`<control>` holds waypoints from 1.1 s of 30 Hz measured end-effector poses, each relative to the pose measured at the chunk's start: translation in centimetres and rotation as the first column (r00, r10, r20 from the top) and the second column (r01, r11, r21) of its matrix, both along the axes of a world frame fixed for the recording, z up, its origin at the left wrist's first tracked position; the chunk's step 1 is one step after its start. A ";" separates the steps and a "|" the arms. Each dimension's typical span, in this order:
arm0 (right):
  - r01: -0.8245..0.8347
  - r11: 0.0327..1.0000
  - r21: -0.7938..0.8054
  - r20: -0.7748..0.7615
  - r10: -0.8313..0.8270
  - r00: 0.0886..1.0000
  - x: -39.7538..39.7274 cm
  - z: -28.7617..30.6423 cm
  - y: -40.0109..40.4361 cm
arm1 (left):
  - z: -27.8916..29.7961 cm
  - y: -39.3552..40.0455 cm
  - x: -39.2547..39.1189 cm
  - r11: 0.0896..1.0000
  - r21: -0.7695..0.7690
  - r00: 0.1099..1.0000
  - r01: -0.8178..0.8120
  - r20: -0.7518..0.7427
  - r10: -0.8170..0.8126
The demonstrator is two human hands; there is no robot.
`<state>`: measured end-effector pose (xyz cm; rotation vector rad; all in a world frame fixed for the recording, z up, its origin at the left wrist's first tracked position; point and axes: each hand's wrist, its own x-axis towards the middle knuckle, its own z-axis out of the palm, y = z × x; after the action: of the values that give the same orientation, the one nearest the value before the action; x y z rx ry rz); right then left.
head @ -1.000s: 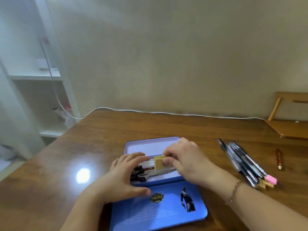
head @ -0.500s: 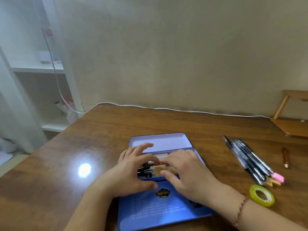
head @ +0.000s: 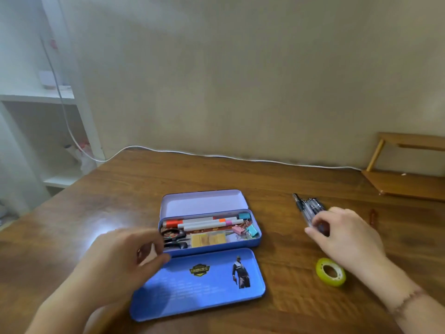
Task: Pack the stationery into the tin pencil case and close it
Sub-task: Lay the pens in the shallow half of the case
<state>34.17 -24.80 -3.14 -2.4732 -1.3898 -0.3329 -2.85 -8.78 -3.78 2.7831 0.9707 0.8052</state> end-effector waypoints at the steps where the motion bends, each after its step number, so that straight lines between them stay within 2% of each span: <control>1: 0.046 0.999 -0.013 0.032 -0.045 0.998 0.5 -0.2 -0.2 | -0.5 -0.5 -0.6 0.999 -0.024 0.999 -0.026 -0.040 0.025; 3: 0.075 0.996 -0.045 0.072 -0.071 0.995 0.9 -0.6 -0.1 | -1.2 -1.1 -1.4 0.993 -0.088 0.993 -0.078 -0.090 0.070; 6: 0.077 0.994 -0.084 0.098 -0.069 0.993 1.0 -0.8 0.4 | -1.3 -1.6 -1.6 0.984 -0.098 0.978 -0.149 -0.162 0.131; 12: 0.112 0.989 -0.099 0.119 -0.100 0.988 1.0 -0.4 0.1 | -0.4 -3.5 -0.5 0.983 -0.123 0.967 -0.134 -0.234 0.103; 16: 0.133 0.981 -0.144 0.195 -0.103 0.975 1.0 -0.1 -0.3 | -0.3 -5.7 2.4 0.987 -0.151 0.968 -0.051 -0.251 0.012; 19: 0.130 0.976 -0.173 0.128 -0.108 0.986 1.0 0.2 -0.8 | -0.2 -7.6 5.6 0.980 -0.188 0.950 0.062 -0.290 -0.116; 24: 0.143 0.971 -0.193 0.162 -0.112 0.980 1.4 0.3 -1.6 | 0.8 -8.8 10.3 0.965 -0.210 0.876 0.159 -0.420 -0.236; 27: 0.134 0.968 -0.211 0.114 -0.112 0.987 1.8 0.0 -1.6 | 1.9 -8.7 13.7 0.939 -0.287 0.780 0.190 -0.536 -0.322; 29: 0.112 0.988 -0.104 0.058 -0.107 0.993 2.1 -0.1 -1.9 | 2.7 -8.5 16.0 0.916 -0.339 0.738 0.214 -0.559 -0.379; 30: 0.084 0.996 0.033 0.008 -0.085 0.996 2.3 0.1 -2.1 | 3.1 -8.3 17.2 0.916 -0.332 0.756 0.225 -0.534 -0.378; 31: 0.047 0.976 0.214 -0.051 -0.037 0.998 2.5 0.4 -2.5 | 3.4 -8.0 18.2 0.927 -0.289 0.823 0.238 -0.447 -0.351; 33: -0.030 0.827 0.562 -0.154 0.141 0.978 2.8 1.3 -3.4 | 3.6 -7.5 20.2 0.958 -0.175 0.961 0.225 -0.122 -0.248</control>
<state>36.93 -28.19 -1.82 -1.8993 -1.1188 -0.4033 17.30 -16.25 -0.21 2.7737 0.6656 0.4791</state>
